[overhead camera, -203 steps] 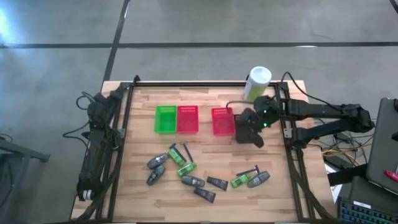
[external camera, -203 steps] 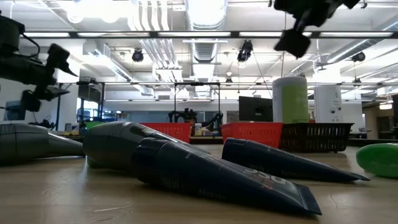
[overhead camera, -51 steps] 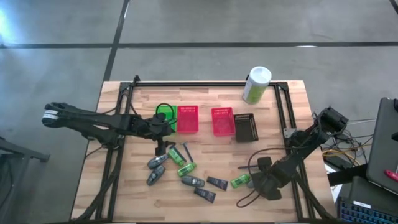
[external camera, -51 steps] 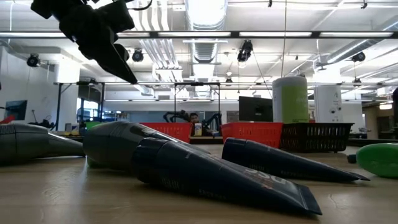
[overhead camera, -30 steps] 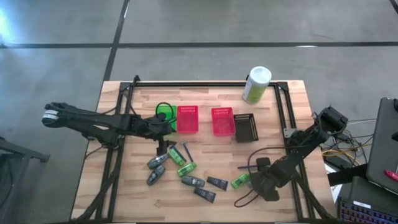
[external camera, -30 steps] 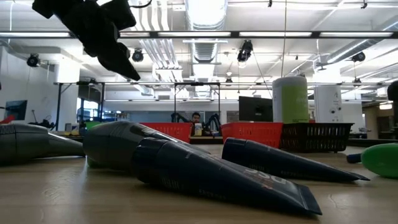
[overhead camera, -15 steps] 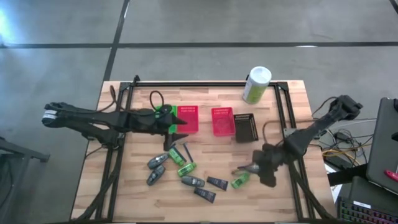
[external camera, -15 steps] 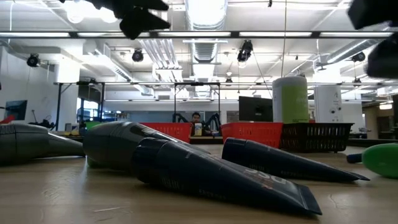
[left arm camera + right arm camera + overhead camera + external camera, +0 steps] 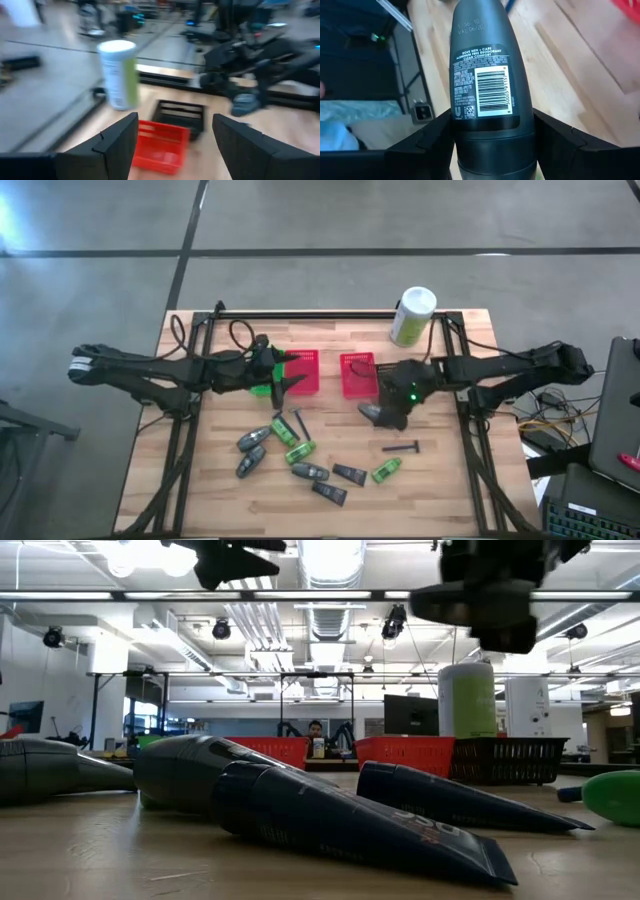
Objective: Pick & Place Travel size toiletries
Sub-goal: Put the gray deodorant into the green bin
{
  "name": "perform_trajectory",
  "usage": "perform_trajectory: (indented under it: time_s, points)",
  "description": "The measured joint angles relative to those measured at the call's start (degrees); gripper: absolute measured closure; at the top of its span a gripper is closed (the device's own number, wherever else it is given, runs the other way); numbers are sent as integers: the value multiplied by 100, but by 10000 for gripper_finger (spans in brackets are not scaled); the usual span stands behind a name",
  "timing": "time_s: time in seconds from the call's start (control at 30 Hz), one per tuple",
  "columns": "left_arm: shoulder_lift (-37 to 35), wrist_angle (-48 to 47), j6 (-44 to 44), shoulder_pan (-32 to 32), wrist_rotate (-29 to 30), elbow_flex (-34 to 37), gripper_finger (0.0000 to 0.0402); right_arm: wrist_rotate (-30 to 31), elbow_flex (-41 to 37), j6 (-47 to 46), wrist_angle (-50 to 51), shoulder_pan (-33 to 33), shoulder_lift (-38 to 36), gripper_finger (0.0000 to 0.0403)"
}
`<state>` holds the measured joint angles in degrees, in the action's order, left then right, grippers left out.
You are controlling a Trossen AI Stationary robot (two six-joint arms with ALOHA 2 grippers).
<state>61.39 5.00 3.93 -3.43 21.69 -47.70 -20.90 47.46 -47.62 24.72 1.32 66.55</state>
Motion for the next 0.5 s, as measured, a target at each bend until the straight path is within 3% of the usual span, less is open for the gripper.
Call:
perform_trajectory:
  time_s: [0.07,0.13,0.27,0.33,0.4,0.5]
  points:
    - [35,77,-375,-4,105,-20,140,-215,0,162,-67,-172,97,186]
    - [136,97,-978,-31,-222,-35,140,-447,0,398,-45,-281,188,186]
    - [682,48,-3471,-97,-1878,-41,140,-890,0,869,164,-384,257,186]
    - [1049,-6,-3971,-106,-2518,-155,140,-1004,0,1026,355,-414,253,186]
    - [1392,46,-3995,-95,-2480,-399,140,-1072,0,1088,426,-428,246,186]
    - [1825,56,-4634,-181,-1880,-838,140,-1118,0,1116,445,-419,227,186]
